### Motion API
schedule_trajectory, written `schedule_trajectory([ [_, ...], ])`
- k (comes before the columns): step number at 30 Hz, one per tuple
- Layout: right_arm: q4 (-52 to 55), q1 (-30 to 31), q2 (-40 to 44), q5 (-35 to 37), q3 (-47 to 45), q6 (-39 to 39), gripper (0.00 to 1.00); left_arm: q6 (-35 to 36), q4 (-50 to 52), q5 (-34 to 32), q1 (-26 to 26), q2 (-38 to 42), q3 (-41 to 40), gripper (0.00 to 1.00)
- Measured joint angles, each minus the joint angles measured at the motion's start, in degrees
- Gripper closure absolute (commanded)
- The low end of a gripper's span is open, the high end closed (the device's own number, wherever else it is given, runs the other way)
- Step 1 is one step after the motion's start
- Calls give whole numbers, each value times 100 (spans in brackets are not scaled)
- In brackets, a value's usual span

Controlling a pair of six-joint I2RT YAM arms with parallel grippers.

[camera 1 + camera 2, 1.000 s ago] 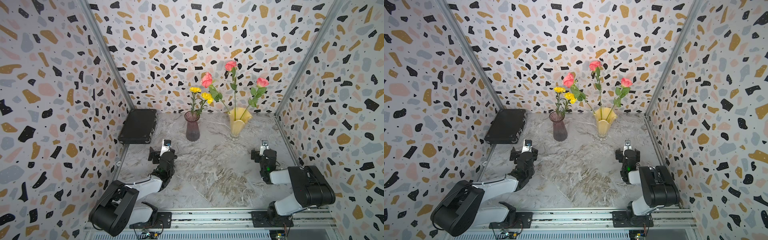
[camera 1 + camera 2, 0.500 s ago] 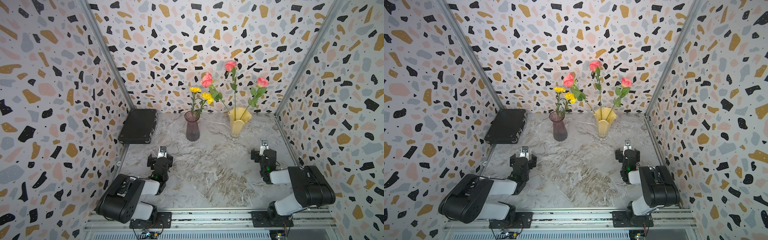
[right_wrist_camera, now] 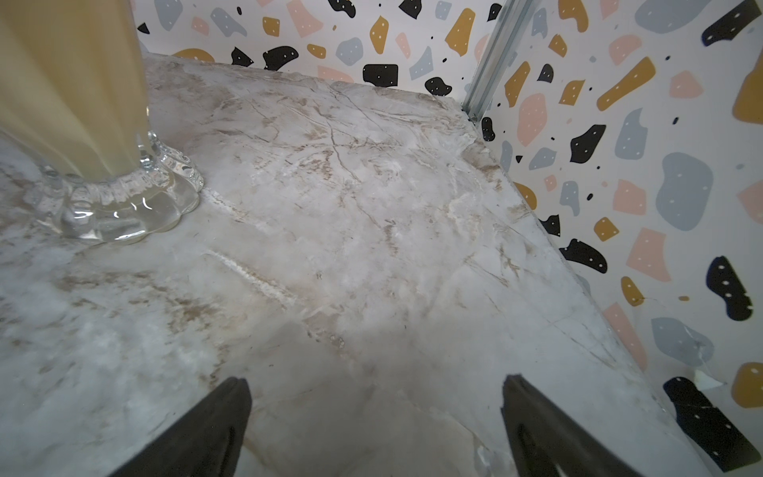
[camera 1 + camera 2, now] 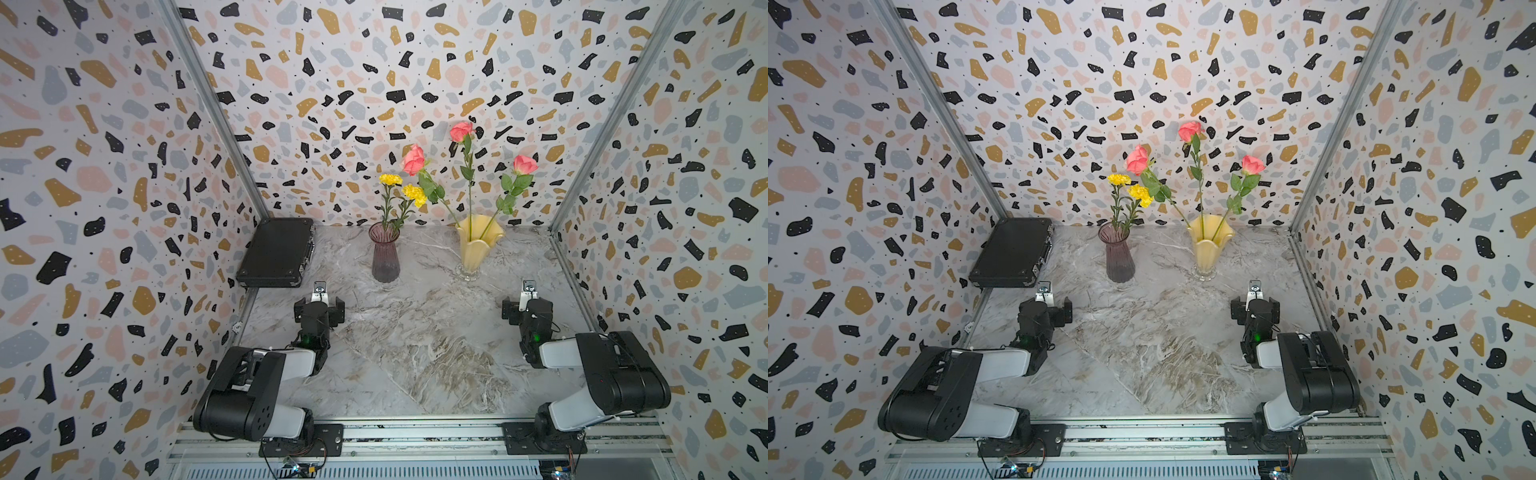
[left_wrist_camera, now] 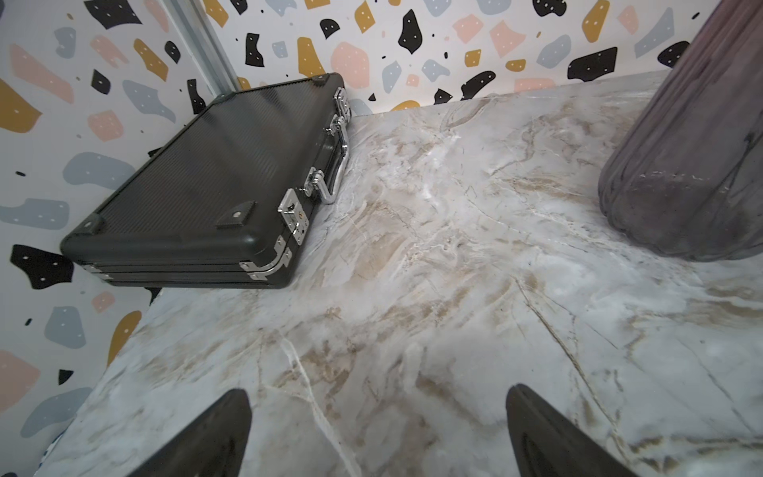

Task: Arrange the flowers in different vases according to their colors
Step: Reset both arms

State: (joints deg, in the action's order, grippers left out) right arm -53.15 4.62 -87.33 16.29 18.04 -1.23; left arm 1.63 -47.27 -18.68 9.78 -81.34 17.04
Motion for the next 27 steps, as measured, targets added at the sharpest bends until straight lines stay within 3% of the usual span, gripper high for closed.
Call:
schedule_trajectory([
  [27, -2, 0, 0, -175, 0, -26, 0, -59, 125, 131, -109, 0, 20, 1],
])
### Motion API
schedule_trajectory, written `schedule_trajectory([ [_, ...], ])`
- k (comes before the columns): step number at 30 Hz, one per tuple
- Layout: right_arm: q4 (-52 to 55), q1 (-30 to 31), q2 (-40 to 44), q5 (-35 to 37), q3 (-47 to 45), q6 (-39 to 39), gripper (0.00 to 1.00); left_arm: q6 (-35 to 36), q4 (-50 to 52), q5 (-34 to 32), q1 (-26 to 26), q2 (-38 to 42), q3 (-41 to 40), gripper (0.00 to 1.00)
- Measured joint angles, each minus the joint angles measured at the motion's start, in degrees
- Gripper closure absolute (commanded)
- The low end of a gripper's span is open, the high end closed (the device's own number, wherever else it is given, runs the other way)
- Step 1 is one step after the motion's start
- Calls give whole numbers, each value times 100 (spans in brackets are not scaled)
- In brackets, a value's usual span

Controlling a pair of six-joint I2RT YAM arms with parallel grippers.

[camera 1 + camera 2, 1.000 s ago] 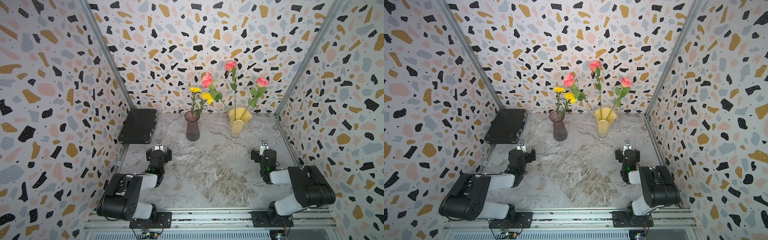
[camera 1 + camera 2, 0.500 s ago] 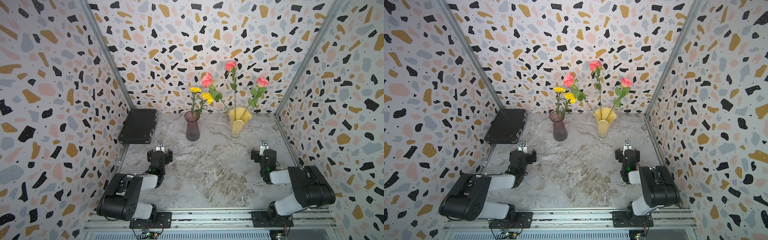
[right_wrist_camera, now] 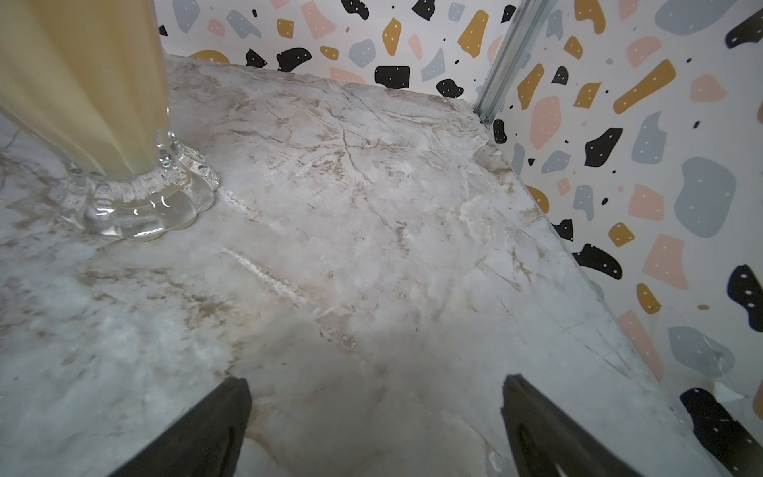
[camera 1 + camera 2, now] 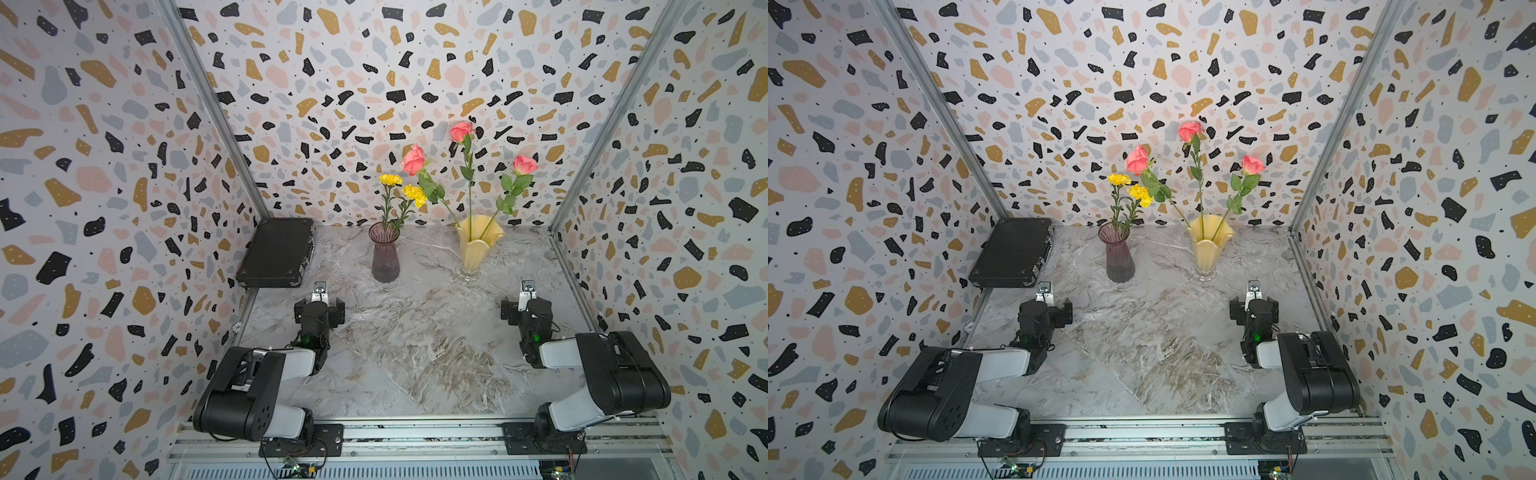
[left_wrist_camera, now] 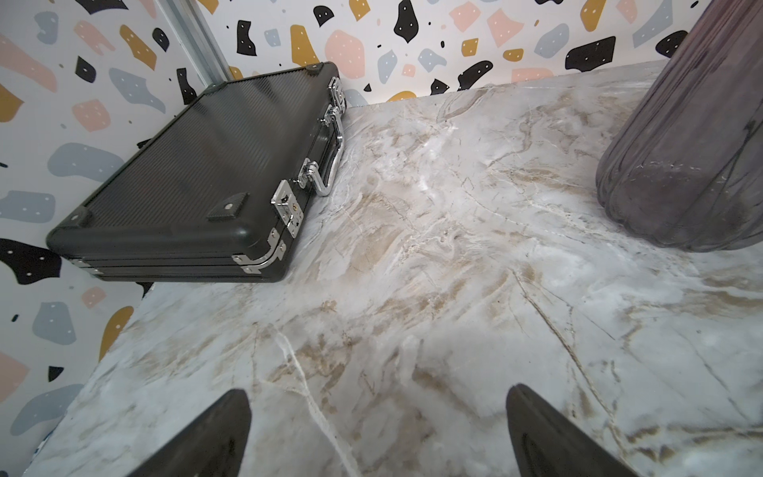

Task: Arrange the flowers in different vases according to their colors
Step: Reset both arms

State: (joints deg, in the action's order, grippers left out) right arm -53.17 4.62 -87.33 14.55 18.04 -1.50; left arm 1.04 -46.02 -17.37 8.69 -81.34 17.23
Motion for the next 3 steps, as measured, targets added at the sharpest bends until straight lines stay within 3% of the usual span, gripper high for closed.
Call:
schedule_trajectory([
  [3, 0, 0, 0, 0, 0, 0, 0, -22, 26, 37, -7, 0, 2, 1],
])
